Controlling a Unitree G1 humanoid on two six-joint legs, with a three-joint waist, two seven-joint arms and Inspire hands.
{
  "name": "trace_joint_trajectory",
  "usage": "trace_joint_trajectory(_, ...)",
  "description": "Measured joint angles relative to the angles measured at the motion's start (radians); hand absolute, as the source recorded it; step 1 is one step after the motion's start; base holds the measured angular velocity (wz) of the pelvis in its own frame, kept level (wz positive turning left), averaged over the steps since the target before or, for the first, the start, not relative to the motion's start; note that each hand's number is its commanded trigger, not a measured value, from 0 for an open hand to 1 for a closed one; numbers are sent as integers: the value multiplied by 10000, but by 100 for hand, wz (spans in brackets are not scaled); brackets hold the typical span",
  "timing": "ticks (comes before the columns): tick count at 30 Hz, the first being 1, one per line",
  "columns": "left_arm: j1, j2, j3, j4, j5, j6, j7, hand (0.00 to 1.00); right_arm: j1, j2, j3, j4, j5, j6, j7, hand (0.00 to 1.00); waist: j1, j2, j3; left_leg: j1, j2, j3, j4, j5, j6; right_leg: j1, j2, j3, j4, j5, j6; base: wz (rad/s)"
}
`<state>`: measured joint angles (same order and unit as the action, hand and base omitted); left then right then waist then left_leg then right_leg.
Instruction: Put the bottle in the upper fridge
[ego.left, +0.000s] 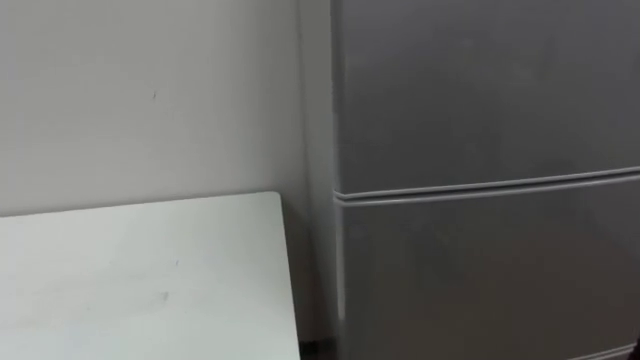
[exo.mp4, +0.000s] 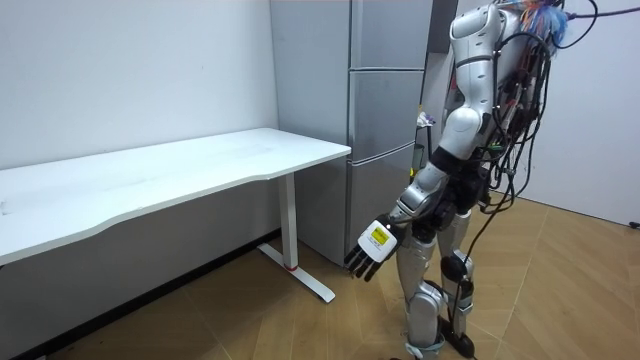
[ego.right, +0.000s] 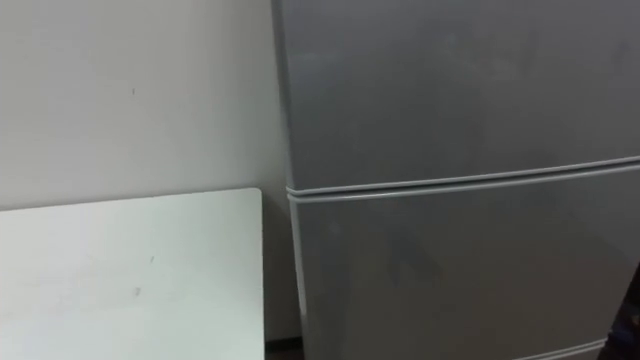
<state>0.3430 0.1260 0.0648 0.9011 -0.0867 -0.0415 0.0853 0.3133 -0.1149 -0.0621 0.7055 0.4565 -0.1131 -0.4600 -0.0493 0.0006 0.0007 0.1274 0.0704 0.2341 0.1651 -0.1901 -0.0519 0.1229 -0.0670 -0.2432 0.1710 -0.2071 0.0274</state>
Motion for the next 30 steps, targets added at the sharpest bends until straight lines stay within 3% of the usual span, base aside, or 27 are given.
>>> trace_joint_trajectory(7, -31, -44, -96, 3, -1, -135, -8, 0, -287, -3, 646, 750, -325, -40, 1184, 0, 285, 24, -16, -125, 0, -1, 7, 0, 0, -84, 1, -56, 3, 9, -8, 1)
trace_joint_trajectory(12, -70, -69, -96, -1, 46, -138, 105, 0, -510, 18, 1201, 1113, -332, 46, 2217, 0, 286, 0, -14, -157, -6, -46, 11, 0, -1, -56, -3, -139, -7, 8, -8, 3)
trace_joint_trajectory(22, -284, -78, -169, 264, 113, -227, 227, 0, -1064, 45, 1291, 3228, -162, 295, 4228, 0, 295, -82, 17, -282, -55, -336, 29, 0, 0, 42, -46, -458, -57, -2, 9, 10)
trace_joint_trajectory(30, -241, -80, -171, 263, 117, -222, 419, 0, -1028, 41, 1202, 3826, -144, 600, 5047, 0, 276, -117, 46, -273, -62, -399, 29, 0, 0, 141, -31, -500, -190, 3, 16, 1)
